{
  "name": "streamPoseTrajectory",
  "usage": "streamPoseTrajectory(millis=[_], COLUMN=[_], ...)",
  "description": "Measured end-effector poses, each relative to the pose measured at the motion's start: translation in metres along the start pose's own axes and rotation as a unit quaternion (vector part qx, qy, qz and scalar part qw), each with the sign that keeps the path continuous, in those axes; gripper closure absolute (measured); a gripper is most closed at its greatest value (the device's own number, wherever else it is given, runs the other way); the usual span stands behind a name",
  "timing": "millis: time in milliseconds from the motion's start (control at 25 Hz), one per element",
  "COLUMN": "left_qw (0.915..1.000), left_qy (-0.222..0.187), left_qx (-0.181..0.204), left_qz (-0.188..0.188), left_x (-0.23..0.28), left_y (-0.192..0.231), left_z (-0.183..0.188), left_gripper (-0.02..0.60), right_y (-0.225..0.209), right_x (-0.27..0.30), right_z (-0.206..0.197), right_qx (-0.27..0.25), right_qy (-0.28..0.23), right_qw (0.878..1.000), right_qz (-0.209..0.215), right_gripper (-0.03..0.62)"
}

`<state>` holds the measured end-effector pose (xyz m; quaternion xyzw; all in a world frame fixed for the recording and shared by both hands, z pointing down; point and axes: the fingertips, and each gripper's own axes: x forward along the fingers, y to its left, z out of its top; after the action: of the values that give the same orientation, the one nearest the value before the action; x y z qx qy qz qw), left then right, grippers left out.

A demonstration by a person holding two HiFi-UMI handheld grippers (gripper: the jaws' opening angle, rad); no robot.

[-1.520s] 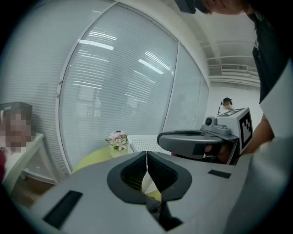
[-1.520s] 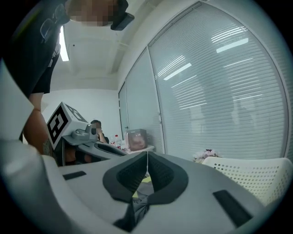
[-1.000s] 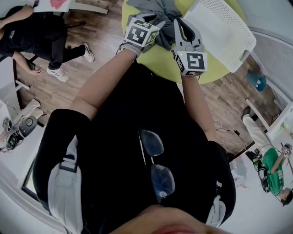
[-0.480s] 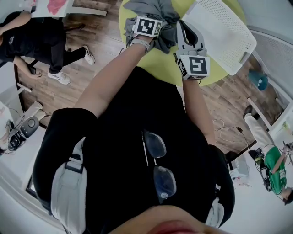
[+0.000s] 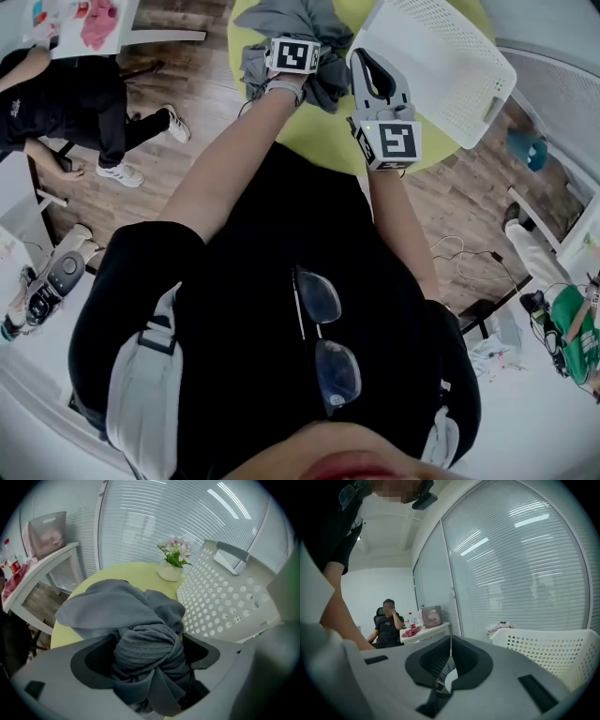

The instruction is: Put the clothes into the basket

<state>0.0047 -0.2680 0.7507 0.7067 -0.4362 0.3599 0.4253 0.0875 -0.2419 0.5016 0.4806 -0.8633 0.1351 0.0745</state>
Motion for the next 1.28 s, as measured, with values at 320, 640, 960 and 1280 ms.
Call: streamPoseTrajectory(millis=[320, 640, 960, 1280], left_qw=[0.9999, 0.9998, 0.9998, 0.9911], left_qy=[0.011, 0.008, -0.013, -0.011], left_qx=[-0.001, 0.005, 0.014, 0.132], left_qz=[0.008, 0.02, -0.001, -0.011], left_x=[0.021, 0.032, 0.011, -0.043], left_y=[0.002, 0.006, 0.007, 0.011], left_z=[-0.002, -0.003, 0.0, -0.005], left_gripper=[0.126, 0.126, 0.23, 0.252], right_y=[-0.01, -0.016, -0.013, 0.004], right_x=[-0.007, -0.017, -0.03, -0.036], right_z=[-0.005, -0.01, -0.007, 0.003], right_qx=[0.004, 0.007, 0.006, -0.001], right_qy=[0.006, 0.011, 0.005, -0.006], right_qw=[1.0, 1.0, 1.0, 1.0], right_qz=[-0.01, -0.02, -0.021, -0.004], right_gripper=[0.568, 0.568, 0.568, 0.568])
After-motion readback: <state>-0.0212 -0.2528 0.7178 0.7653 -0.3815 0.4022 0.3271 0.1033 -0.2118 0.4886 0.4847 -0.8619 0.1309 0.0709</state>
